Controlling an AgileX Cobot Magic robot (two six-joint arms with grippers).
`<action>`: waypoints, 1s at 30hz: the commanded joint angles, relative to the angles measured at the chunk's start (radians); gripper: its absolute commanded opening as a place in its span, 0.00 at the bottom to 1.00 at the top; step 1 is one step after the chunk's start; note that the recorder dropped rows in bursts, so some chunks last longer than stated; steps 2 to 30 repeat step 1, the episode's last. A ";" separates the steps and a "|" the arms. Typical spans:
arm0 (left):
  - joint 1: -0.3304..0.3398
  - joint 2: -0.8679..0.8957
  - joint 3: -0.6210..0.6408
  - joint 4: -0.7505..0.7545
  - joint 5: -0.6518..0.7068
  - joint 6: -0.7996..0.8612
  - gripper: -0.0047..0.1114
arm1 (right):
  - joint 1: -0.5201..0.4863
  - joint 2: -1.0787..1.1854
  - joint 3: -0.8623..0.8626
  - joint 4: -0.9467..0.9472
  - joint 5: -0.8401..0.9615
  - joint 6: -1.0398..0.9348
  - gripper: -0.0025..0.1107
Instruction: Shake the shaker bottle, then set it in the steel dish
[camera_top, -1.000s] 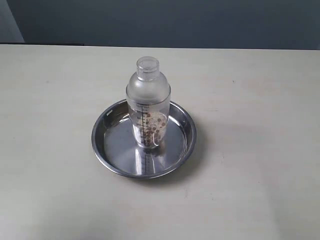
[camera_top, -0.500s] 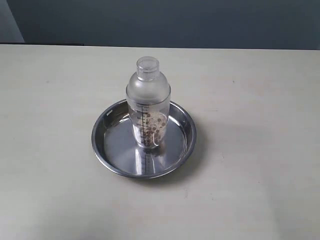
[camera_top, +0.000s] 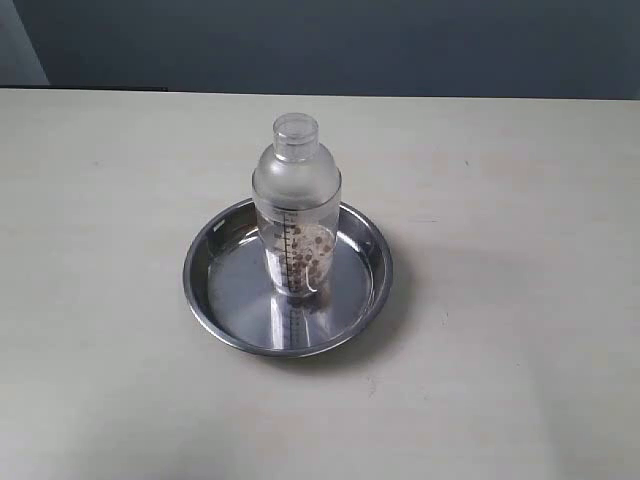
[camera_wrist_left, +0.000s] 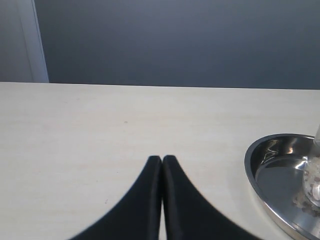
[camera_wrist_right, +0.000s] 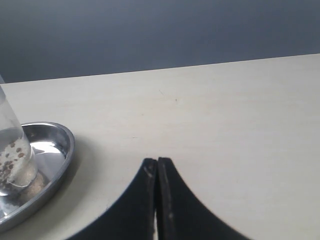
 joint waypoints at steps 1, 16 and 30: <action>0.000 -0.005 0.003 0.004 -0.014 0.002 0.05 | 0.002 -0.005 0.001 -0.001 -0.008 -0.004 0.01; 0.000 -0.005 0.003 0.004 -0.014 0.002 0.05 | 0.002 -0.005 0.001 -0.001 -0.008 -0.004 0.01; 0.000 -0.005 0.003 0.004 -0.014 0.002 0.05 | 0.002 -0.005 0.001 -0.001 -0.008 -0.004 0.01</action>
